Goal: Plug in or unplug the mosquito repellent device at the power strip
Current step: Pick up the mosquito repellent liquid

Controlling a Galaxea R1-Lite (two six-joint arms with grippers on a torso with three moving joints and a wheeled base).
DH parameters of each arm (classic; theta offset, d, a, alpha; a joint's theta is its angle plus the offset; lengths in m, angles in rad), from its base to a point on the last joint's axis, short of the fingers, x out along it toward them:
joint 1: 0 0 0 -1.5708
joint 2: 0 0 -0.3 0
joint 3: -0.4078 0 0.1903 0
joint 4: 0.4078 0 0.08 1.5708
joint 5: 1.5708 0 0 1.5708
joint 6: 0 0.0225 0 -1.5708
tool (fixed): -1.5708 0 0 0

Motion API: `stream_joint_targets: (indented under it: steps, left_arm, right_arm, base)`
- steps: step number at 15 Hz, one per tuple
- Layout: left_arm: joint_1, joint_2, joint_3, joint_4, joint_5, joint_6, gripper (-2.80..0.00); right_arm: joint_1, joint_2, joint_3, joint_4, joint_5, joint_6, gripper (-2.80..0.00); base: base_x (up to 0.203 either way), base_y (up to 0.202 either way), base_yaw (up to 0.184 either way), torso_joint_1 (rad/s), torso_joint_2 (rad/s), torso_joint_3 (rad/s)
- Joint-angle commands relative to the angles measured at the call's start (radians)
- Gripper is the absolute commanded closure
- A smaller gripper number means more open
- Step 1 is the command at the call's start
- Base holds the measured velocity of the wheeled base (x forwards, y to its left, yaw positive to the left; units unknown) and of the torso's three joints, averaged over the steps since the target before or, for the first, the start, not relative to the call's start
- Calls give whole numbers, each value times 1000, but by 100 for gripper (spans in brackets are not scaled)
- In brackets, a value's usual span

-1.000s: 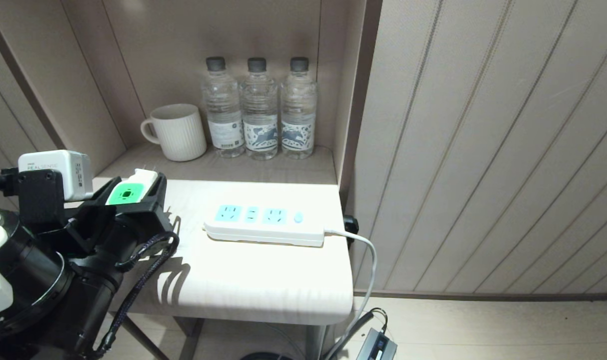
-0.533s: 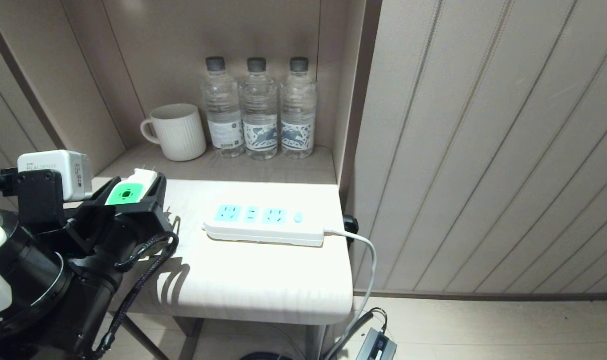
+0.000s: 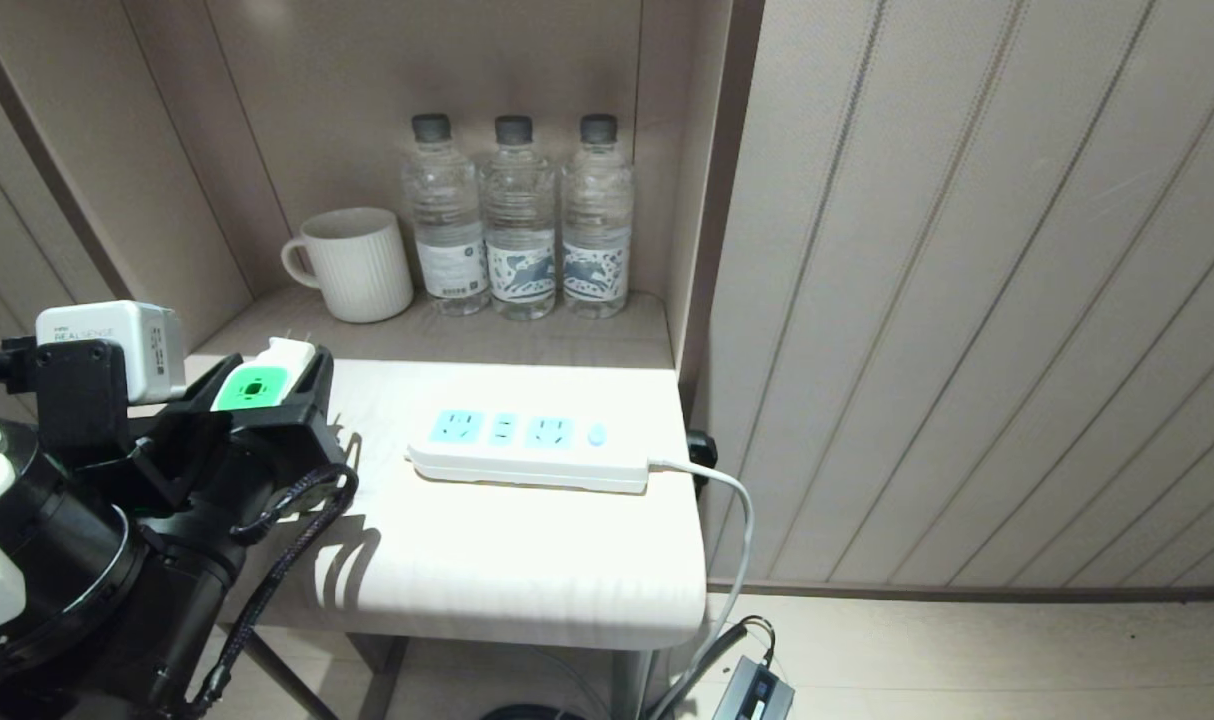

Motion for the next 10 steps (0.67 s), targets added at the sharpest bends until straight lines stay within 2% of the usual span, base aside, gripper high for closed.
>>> stream_joint_targets:
  steps: [1, 6, 10]
  left_arm:
    - [-1, 0, 3, -7, 4, -1, 0]
    - [-1, 10, 4, -7, 2, -7, 0]
    - [3, -14, -52, 17, -25, -1, 0]
  right_arm:
    - [0, 0, 0, -1, 0, 0, 0]
    - [0, 0, 0, -1, -1, 0, 0]
    - [0, 0, 0, -1, 1, 0, 0]
  base:
    - [0, 0, 0, 0, 0, 0]
    - [0, 0, 0, 0, 0, 0]
    - [0, 0, 0, 0, 0, 0]
